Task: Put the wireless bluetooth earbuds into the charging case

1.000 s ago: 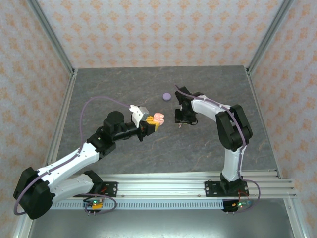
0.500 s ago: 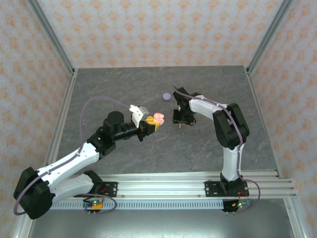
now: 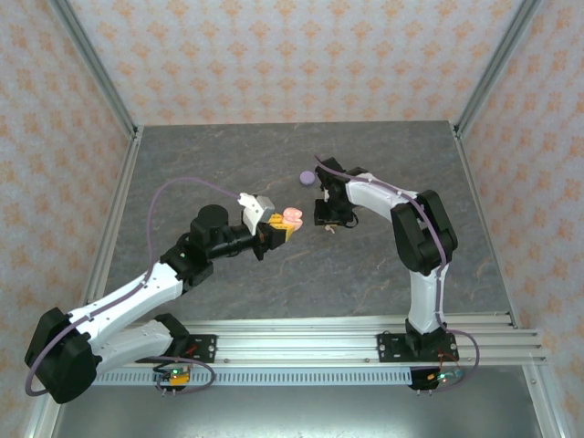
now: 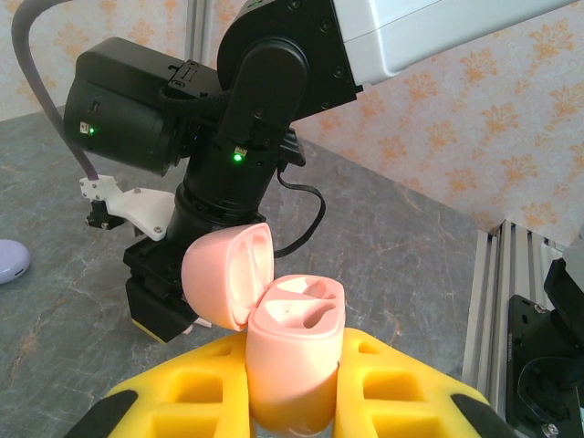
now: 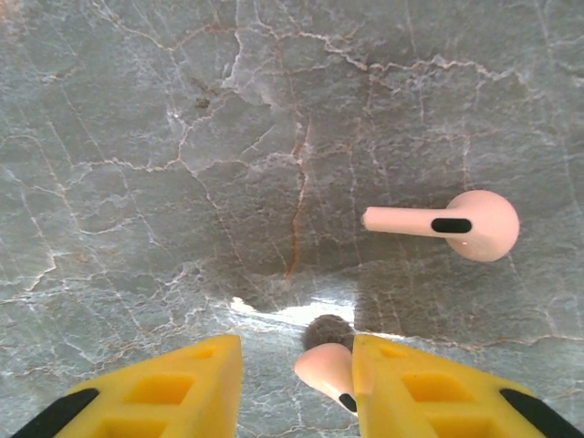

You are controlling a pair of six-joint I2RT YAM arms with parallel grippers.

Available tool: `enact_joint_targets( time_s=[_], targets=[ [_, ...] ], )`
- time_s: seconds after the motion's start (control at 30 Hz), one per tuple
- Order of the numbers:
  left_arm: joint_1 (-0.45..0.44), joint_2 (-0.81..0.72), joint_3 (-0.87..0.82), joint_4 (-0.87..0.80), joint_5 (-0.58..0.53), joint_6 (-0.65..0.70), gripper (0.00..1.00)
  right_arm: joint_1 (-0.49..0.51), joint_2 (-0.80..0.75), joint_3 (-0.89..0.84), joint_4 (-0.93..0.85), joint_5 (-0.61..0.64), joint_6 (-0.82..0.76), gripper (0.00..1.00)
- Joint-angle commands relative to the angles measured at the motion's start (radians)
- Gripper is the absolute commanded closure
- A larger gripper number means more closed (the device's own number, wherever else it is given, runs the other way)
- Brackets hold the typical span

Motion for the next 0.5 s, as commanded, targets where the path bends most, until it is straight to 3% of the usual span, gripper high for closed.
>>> enact_joint_targets(
  time_s=[0.0,0.47],
  targets=[
    [-0.008,-0.007,0.005,0.007,-0.017,0.001,0.85,0.013,0.017,0.022,-0.047,0.080,-0.029,0.62],
    [-0.009,-0.005,0.004,0.007,-0.018,0.002,0.85,0.049,0.032,0.030,-0.062,0.151,-0.109,0.61]
  ],
)
